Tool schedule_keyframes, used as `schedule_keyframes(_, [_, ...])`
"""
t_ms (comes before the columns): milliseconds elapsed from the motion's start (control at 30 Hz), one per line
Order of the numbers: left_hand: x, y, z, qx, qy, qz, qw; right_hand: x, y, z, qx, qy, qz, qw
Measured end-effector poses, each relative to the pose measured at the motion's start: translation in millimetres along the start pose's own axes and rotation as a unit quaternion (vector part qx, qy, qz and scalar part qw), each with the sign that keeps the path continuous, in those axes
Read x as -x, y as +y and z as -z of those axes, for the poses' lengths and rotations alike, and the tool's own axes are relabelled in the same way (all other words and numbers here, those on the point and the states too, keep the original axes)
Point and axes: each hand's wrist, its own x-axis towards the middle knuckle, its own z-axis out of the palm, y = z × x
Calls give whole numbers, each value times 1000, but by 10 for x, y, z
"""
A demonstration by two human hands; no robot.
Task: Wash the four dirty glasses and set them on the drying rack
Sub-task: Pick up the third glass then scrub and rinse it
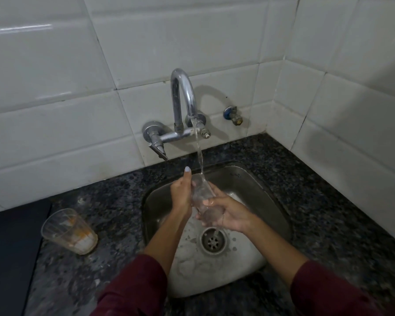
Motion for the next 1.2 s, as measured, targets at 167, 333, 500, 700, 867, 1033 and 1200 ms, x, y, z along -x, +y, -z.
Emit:
schedule_keyframes(167, [122, 137, 48, -205, -189, 60, 959, -108, 195, 84, 94, 92, 48, 990])
schedule_keyframes(333, [219, 80, 120, -411, -167, -93, 891, -254, 464, -1, 135, 140, 51, 980])
schedule_keyframes(500, [277, 26, 247, -477, -154, -176, 847, -410, 599, -124, 44, 166, 12, 985])
schedule_keyframes(700, [294, -62, 358, -377, -137, -155, 903, -179, 360, 145, 294, 187, 69, 935])
schedule_keyframes(867, [268, -74, 241, -291, -167, -95, 937, 25, -6, 324, 435, 183, 56, 880])
schedule_keyframes(1033, [130, 1, 222, -155, -141, 28, 977, 192, -328, 390, 487, 164, 47, 857])
schedule_keyframes(1200, [-223, 367, 290, -265, 88, -96, 955, 299, -632, 304, 669, 197, 29, 716])
